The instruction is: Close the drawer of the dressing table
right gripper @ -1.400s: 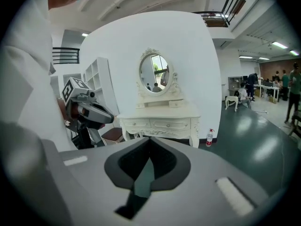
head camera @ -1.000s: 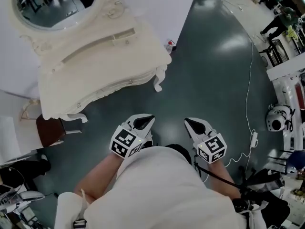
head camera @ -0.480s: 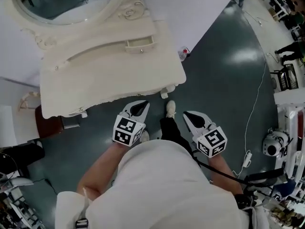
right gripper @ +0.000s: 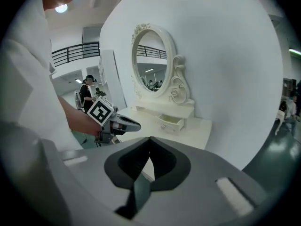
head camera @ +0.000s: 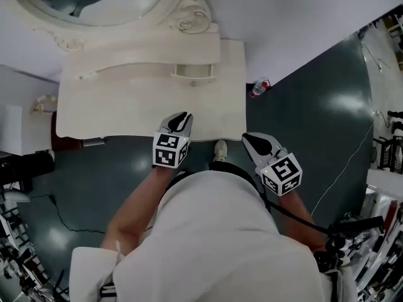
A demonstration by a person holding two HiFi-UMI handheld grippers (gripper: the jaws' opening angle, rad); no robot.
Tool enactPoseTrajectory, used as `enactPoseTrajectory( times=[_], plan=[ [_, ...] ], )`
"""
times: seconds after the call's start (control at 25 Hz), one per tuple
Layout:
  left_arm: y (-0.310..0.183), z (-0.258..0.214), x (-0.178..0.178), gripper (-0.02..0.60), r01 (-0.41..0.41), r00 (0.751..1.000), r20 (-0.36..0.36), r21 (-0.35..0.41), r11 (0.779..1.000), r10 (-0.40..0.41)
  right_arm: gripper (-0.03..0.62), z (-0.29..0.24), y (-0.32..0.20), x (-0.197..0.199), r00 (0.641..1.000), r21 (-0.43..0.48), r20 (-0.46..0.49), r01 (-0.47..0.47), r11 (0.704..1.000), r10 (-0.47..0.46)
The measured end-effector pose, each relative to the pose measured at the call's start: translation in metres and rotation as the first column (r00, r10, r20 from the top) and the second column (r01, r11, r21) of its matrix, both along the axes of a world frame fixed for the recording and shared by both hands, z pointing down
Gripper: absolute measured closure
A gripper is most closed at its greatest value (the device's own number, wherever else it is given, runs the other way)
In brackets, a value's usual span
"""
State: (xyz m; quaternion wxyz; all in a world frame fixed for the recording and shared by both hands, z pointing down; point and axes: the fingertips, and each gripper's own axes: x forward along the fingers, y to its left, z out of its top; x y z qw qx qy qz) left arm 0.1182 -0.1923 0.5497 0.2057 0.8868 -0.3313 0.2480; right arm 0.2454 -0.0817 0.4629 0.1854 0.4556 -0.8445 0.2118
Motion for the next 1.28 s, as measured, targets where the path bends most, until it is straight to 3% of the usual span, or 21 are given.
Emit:
enactPoseTrajectory(
  times=[0.24, 0.36, 0.8, 1.28],
  plan=[
    [-0.054, 0.039, 0.020, 0.514, 0.161, 0.983, 0.089, -0.016, 0.987, -0.159, 0.597, 0.021, -0.035, 0.049, 0.994, -0.048, 0.021, 0.109, 0.993, -0.108],
    [-0.071, 0.056, 0.024, 0.503, 0.207, 0.971, 0.131, -0.024, 0.978, -0.202, 0.597, 0.025, -0.045, 0.066, 0.991, -0.064, 0.018, 0.135, 0.989, -0.134],
    [-0.130, 0.100, 0.046, 0.453, 0.253, 0.953, 0.188, -0.073, 0.965, -0.236, 0.597, 0.041, -0.077, 0.106, 0.996, -0.104, 0.029, 0.088, 0.991, -0.086],
    [-0.131, 0.097, 0.051, 0.485, 0.244, 0.948, 0.228, -0.067, 0.968, -0.223, 0.597, 0.040, -0.079, 0.109, 0.996, -0.109, 0.042, 0.078, 0.991, -0.074]
  ],
)
